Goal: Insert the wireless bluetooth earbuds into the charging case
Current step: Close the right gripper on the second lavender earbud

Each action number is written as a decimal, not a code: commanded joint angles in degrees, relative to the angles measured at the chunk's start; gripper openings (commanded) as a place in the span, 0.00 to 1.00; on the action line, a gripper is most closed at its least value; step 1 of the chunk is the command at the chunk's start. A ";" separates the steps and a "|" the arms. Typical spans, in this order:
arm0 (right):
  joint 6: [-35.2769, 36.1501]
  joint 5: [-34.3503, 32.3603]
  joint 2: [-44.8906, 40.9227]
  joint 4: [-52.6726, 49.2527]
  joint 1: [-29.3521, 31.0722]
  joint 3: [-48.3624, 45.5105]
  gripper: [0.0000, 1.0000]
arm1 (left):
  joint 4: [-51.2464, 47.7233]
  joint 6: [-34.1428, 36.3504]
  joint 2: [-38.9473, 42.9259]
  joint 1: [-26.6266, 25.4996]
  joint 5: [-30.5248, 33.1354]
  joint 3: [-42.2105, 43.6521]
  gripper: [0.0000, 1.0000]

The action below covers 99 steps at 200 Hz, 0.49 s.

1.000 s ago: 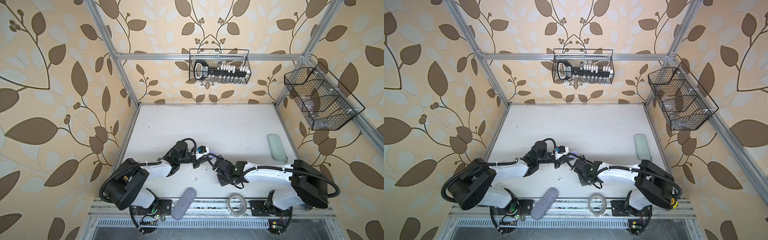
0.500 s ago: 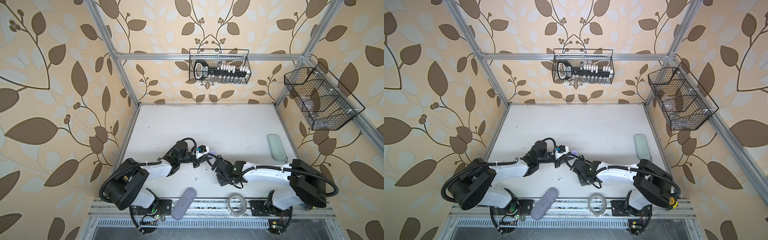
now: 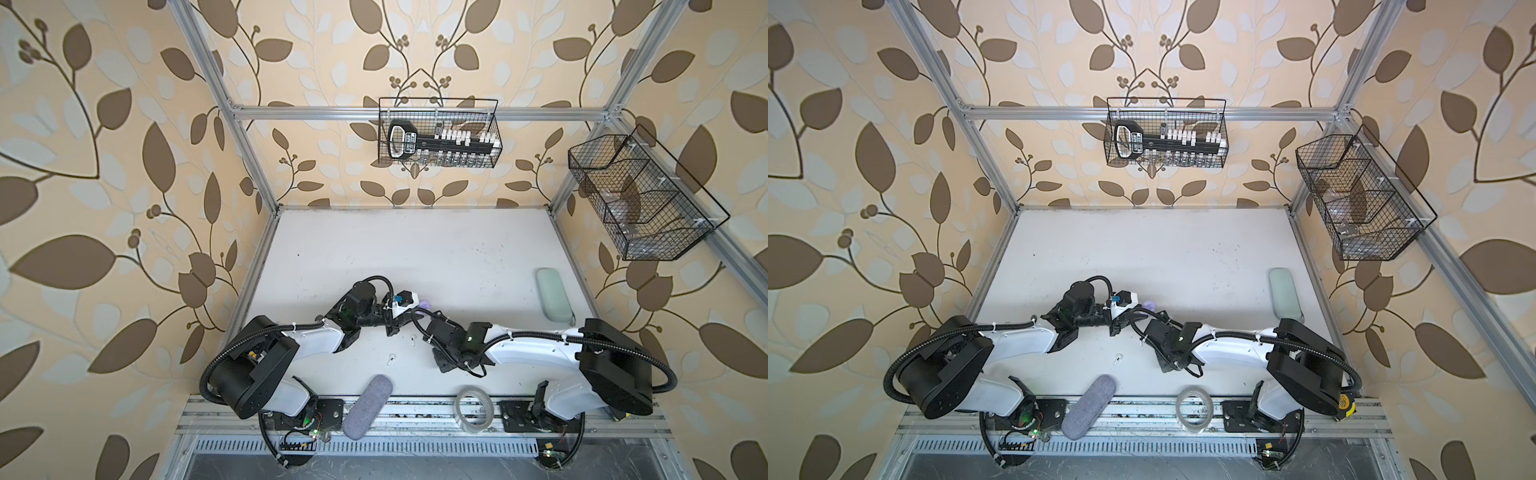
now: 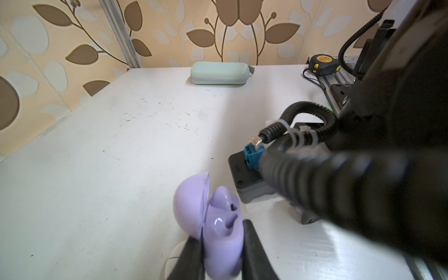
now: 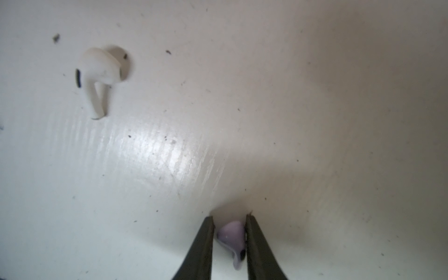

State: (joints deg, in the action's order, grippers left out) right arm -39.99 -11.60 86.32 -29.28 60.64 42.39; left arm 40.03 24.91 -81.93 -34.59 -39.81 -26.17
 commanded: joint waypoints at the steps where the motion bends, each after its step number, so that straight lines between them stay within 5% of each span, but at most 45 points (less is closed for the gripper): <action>1: 0.07 -0.20 1.14 -3.20 0.40 -0.57 0.23 | 1.28 -0.48 -0.07 -0.53 0.26 -1.95 0.00; 99: 0.42 -0.58 -0.41 -4.21 0.05 -1.22 0.19 | 1.19 -0.56 0.06 -0.52 0.22 -2.01 0.00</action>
State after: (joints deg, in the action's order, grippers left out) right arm -39.97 -11.60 86.21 -29.56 60.64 42.39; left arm 40.03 24.91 -81.93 -34.59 -39.81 -26.17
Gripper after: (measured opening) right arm 0.204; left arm 0.232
